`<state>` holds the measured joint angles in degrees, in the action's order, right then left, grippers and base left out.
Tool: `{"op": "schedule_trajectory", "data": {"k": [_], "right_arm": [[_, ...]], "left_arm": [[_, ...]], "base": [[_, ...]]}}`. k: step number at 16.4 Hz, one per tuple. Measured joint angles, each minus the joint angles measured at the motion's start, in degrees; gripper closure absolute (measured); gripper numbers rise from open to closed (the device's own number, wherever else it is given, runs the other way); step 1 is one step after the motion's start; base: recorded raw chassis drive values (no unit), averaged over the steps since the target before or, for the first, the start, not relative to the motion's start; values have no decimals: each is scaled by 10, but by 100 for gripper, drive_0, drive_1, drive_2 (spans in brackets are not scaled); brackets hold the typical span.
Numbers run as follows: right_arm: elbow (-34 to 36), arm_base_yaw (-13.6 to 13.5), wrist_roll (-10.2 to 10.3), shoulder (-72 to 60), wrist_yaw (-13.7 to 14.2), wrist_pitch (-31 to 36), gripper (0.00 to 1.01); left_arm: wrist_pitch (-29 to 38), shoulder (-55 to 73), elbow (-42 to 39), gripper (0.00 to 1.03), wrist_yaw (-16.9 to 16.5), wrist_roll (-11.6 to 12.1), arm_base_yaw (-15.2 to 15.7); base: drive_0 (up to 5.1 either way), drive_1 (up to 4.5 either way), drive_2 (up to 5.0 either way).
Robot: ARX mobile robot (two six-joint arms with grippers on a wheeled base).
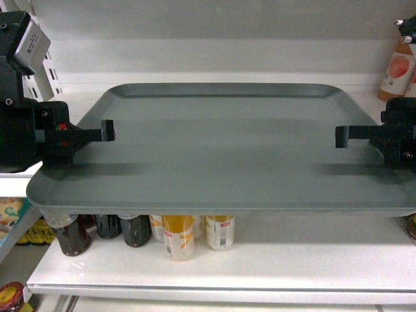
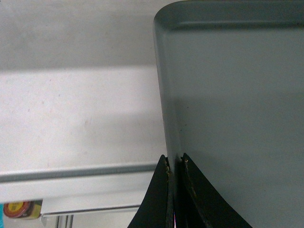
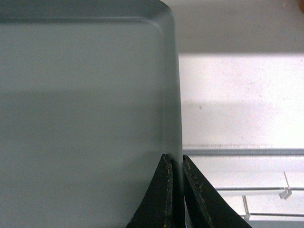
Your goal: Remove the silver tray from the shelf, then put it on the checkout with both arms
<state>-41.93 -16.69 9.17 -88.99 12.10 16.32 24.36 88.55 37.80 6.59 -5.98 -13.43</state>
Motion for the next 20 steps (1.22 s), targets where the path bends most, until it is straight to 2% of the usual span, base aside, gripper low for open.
{"op": "schedule_trajectory", "data": {"k": [20], "right_arm": [[1, 2, 0, 3, -2, 0, 98]], "left_arm": [[1, 0, 2, 99, 1, 0, 0]], "base": [[10, -399, 419]]}}
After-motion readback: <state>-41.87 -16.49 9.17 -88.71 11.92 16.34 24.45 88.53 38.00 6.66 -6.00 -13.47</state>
